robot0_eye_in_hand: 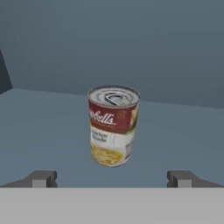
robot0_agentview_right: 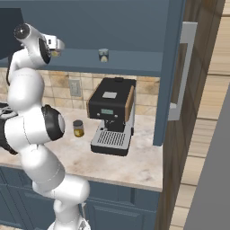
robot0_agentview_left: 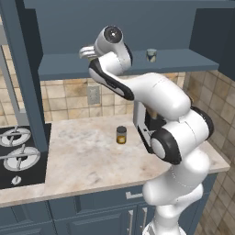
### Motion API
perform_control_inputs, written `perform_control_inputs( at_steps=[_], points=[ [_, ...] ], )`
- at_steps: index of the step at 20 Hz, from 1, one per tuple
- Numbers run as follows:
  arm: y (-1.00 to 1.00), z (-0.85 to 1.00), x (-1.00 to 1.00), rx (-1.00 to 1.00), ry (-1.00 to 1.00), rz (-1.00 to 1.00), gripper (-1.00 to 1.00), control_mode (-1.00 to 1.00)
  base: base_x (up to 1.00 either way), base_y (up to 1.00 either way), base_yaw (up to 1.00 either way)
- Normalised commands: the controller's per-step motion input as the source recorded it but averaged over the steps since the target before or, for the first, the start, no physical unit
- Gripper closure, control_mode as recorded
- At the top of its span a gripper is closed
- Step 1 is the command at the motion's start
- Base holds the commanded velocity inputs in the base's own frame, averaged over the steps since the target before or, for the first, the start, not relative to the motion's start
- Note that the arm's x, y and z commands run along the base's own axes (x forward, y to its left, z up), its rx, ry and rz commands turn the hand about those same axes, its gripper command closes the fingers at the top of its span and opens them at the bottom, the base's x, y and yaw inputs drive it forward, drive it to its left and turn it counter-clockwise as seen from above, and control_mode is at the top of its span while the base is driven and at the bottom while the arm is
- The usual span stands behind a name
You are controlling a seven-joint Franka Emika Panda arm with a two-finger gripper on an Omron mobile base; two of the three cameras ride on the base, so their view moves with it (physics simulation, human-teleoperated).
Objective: Restock the canned food cabinet by taking the new fresh canned food from the counter and placing it in the cabinet. Then, take the old canned food from the cabinet and place it on the counter.
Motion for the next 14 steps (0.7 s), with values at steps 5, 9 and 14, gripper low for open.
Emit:
perform_control_inputs(
  at_steps=[5,9,14],
  points=[
    [0.01,-0.04,0.25,0.00,0.00,0.00,-1.00,-1.00,0.00,0.00,0.00],
    [0.00,-0.07,0.23,0.00,0.00,0.00,-1.00,-1.00,0.00,0.00,0.00],
    [0.00,-0.05,0.23,-0.01,0.00,0.00,-1.00,-1.00,0.00,0.00,0.00]
  ],
)
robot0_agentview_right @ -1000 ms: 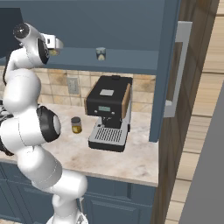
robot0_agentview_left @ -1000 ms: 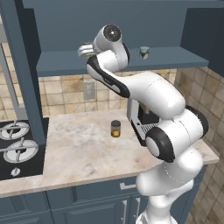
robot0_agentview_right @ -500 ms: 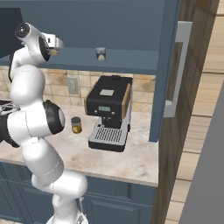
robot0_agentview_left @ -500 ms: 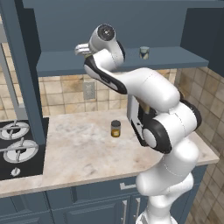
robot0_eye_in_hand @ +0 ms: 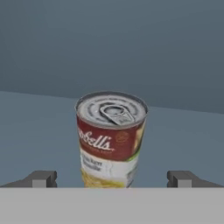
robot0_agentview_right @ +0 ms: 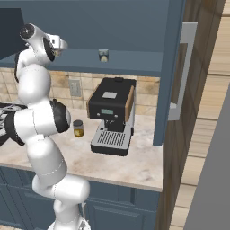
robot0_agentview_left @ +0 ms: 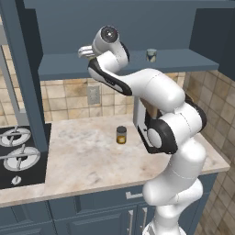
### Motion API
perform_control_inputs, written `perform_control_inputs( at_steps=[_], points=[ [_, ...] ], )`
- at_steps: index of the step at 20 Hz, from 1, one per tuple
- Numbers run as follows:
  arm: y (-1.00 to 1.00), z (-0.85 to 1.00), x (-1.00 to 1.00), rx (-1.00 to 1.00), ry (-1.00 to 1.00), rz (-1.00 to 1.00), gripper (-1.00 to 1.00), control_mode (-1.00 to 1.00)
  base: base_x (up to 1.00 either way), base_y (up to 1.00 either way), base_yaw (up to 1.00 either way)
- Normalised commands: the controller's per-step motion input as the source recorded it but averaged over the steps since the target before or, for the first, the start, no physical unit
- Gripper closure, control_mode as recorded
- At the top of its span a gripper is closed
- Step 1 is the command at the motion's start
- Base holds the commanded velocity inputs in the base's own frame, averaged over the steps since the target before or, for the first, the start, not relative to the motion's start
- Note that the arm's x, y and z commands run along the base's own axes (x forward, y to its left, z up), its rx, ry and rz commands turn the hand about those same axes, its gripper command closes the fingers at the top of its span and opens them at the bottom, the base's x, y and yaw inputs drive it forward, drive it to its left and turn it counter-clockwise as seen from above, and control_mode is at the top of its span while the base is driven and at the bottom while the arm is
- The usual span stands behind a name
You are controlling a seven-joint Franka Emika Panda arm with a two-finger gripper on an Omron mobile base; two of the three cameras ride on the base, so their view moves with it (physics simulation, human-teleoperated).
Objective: Restock the canned food cabinet by taking the new fresh canned food from the counter and placing it in the cabinet. Then, take the old canned food from the cabinet and place it on the counter.
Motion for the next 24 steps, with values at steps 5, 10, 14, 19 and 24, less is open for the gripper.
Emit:
perform_control_inputs(
  at_steps=[5,10,14,19,24],
  points=[
    [0.00,-0.04,0.20,-0.02,0.00,0.00,-1.00,-1.00,0.00,0.00,0.00],
    [0.00,-0.04,0.18,-0.02,0.01,0.00,-1.00,-1.00,0.00,0.00,0.00],
    [0.00,-0.06,0.11,-0.03,0.02,0.00,-1.00,-1.00,0.00,0.00,0.00],
    [0.00,-0.04,0.08,-0.02,0.01,0.00,-1.00,-1.00,0.00,0.00,0.00],
    [0.00,-0.01,0.02,0.00,0.00,0.00,1.00,-1.00,0.00,0.00,0.00]
  ],
)
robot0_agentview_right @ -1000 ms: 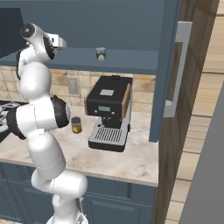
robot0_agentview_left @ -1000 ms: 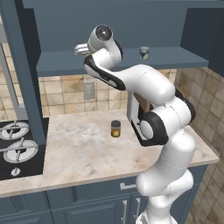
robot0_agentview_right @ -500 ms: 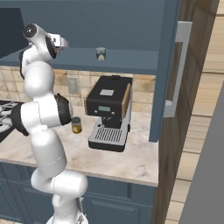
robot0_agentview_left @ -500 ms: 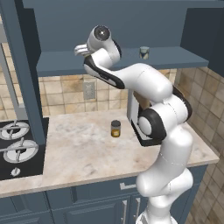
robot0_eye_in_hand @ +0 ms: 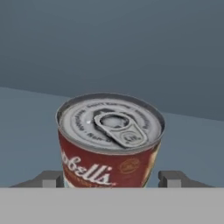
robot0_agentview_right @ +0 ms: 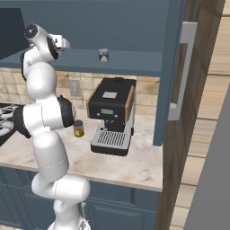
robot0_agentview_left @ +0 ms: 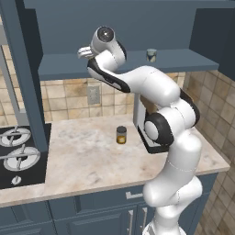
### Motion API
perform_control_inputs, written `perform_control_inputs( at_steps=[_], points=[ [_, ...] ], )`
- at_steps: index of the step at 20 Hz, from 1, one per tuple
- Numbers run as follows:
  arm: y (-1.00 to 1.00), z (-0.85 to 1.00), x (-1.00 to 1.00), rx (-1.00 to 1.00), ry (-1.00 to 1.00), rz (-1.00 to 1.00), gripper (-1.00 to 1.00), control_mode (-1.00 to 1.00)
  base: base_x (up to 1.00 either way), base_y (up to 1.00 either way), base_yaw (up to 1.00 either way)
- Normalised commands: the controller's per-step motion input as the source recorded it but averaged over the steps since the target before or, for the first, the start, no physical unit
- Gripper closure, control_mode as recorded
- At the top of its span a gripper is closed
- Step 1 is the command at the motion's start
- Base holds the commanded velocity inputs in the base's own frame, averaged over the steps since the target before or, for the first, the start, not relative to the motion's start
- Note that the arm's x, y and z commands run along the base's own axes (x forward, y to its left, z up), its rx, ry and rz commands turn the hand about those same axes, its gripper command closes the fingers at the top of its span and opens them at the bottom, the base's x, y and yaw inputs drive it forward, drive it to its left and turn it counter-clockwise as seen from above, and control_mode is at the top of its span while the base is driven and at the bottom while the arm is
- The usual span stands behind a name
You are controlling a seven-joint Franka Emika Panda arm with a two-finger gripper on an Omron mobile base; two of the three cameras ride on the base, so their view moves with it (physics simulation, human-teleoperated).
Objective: Restock the canned food cabinet by taking the new fresh canned food from the counter and placing it in the cabinet. Then, take the old canned food from the cabinet and place it on the counter.
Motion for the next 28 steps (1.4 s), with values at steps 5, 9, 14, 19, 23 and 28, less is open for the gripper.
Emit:
perform_control_inputs(
  at_steps=[5,9,14,19,23,28],
  points=[
    [0.00,0.00,0.00,0.00,0.00,0.00,1.00,-1.00,0.00,0.00,0.00],
    [0.00,0.00,0.00,0.00,0.00,0.00,1.00,-1.00,0.00,0.00,0.00],
    [0.00,0.00,-0.23,0.00,-0.03,0.00,1.00,-1.00,0.00,0.00,0.00],
    [-0.11,0.02,-0.92,0.06,-0.25,0.02,1.00,-1.00,0.00,0.00,0.00],
    [-0.18,0.17,-1.00,0.07,-0.23,0.07,1.00,-1.00,0.00,0.00,0.00],
    [-0.31,0.19,-1.00,0.01,-0.03,0.09,1.00,-1.00,0.00,0.00,0.00]
  ],
)
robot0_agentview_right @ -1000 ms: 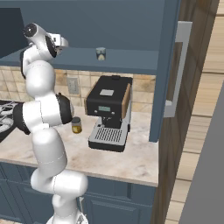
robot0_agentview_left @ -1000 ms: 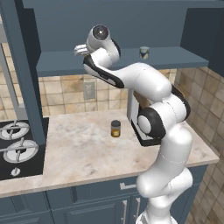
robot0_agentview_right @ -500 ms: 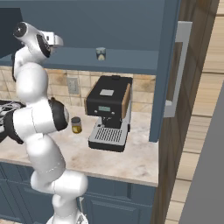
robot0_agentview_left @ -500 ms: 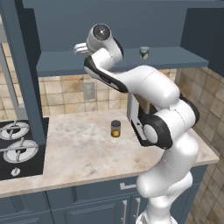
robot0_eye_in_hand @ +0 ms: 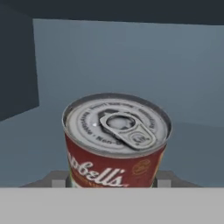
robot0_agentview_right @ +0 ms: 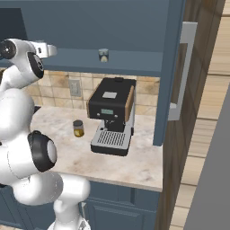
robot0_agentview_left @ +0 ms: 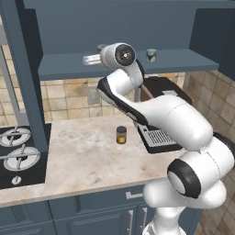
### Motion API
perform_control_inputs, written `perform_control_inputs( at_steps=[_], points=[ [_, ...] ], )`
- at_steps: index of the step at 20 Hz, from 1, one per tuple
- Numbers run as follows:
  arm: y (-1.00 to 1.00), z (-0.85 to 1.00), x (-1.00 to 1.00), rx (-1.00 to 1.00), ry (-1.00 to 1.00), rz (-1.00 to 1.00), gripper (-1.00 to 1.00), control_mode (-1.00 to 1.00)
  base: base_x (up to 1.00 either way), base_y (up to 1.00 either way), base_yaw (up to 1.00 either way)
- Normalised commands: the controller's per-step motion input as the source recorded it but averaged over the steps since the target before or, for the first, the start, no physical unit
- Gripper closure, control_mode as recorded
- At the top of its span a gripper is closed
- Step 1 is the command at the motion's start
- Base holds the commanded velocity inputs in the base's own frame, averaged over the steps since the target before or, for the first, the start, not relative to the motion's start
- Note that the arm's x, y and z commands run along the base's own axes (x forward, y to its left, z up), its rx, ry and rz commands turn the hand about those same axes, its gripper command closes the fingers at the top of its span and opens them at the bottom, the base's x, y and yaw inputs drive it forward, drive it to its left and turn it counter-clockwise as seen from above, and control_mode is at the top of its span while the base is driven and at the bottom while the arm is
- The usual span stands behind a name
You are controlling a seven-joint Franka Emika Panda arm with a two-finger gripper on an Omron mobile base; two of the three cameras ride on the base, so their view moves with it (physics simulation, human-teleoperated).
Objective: Restock the canned food cabinet by taking the new fresh canned food from the counter and placing it in the cabinet. Then, take the old canned food from the cabinet and place it on the counter.
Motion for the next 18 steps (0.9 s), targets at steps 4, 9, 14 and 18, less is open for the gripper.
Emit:
perform_control_inputs(
  at_steps=[4,9,14,18],
  points=[
    [-0.26,0.28,-1.00,0.00,0.00,0.11,1.00,-1.00,0.00,0.00,0.00],
    [-0.15,0.28,-1.00,-0.01,0.05,0.12,1.00,-1.00,0.00,0.00,0.00],
    [-0.14,-0.30,-1.00,-0.08,0.20,0.17,1.00,-1.00,0.00,0.00,0.00],
    [0.00,-1.00,-0.44,-0.20,0.33,0.21,1.00,-1.00,0.00,0.00,0.00]
  ],
)
